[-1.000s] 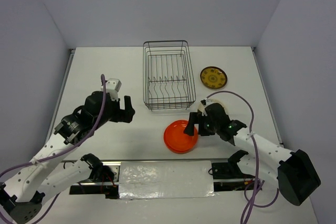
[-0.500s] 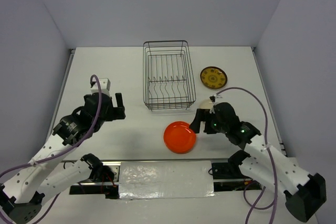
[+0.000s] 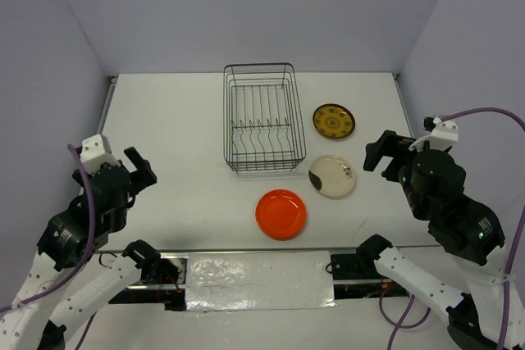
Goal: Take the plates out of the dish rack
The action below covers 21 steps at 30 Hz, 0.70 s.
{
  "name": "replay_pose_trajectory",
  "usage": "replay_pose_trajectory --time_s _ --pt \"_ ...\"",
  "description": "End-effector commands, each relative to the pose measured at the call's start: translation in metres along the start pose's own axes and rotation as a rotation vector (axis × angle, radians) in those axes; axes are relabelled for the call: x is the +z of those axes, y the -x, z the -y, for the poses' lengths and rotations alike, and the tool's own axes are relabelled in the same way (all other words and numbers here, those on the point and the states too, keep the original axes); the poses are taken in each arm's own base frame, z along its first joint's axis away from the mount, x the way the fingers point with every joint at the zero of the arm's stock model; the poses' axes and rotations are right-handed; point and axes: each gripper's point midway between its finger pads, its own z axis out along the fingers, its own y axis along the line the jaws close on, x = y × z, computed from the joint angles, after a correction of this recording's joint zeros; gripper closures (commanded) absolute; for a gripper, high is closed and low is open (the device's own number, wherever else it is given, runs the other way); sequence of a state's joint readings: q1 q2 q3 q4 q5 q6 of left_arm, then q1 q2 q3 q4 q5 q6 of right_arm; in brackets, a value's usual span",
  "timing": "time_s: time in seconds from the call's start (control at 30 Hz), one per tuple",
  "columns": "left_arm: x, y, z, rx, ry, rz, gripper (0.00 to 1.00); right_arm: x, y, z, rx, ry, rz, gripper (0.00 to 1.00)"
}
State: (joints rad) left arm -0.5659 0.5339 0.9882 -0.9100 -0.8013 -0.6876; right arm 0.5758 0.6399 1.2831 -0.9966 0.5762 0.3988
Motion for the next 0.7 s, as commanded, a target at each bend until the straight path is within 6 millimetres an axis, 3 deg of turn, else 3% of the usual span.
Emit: replay_pose_trajectory --time_s 0.0,0.13,0.67 --pt "-0.006 0.011 -0.019 -0.048 0.046 0.085 0.01 -0.011 -0.004 0.044 -0.144 -0.163 0.007 0.00" --pt "-0.007 0.009 -0.007 -0.057 -0.052 0.093 0.01 -0.009 -0.015 0.040 -0.151 -0.097 0.038 0.00" --pt "-0.006 0.004 -0.012 -0.062 -0.031 0.087 0.00 -0.015 -0.020 0.036 -0.126 -0.037 0.050 0.00"
